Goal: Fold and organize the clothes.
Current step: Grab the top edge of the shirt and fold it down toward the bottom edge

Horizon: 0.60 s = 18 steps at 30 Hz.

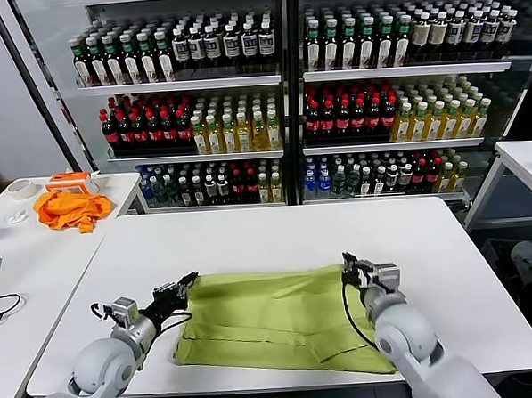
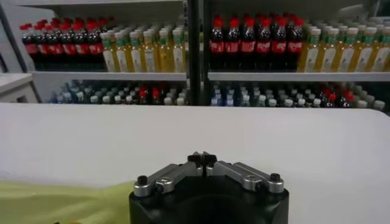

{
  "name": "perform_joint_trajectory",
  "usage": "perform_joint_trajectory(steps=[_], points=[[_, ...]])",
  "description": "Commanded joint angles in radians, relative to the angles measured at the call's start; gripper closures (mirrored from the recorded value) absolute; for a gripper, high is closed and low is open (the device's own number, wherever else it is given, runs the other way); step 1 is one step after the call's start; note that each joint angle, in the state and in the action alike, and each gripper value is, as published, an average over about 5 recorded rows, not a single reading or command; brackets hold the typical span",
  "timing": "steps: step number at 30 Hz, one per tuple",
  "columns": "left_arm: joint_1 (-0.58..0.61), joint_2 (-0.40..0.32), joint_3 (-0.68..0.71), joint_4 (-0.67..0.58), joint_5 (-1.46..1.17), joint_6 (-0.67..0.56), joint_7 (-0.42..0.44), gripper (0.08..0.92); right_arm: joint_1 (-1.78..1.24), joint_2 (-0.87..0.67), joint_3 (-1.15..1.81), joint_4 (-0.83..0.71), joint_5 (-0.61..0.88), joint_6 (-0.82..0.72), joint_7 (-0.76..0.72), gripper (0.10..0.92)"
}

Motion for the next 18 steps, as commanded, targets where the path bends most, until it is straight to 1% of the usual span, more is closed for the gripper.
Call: perform_joint_trajectory(steps=[1, 6, 13, 18], points=[[0.134, 0.012, -0.054, -0.084, 0.007, -0.01, 0.003, 0.916, -0.176, -0.037, 0.04, 0.126, -0.057, 0.001, -0.018, 0.919], [0.145, 0.002, -0.036, -0.094, 0.025, -0.013, 0.007, 0.916, -0.204, -0.025, 0.041, 0.106, -0.104, 0.008, -0.028, 0.919], [0.168, 0.0, -0.034, -0.105, 0.056, -0.01, 0.013, 0.916, -0.21, -0.022, 0.051, 0.085, -0.109, 0.012, -0.04, 0.919], [0.18, -0.008, -0.041, -0.106, 0.074, 0.022, -0.001, 0.916, -0.213, -0.019, 0.044, 0.078, -0.127, 0.011, -0.05, 0.919]])
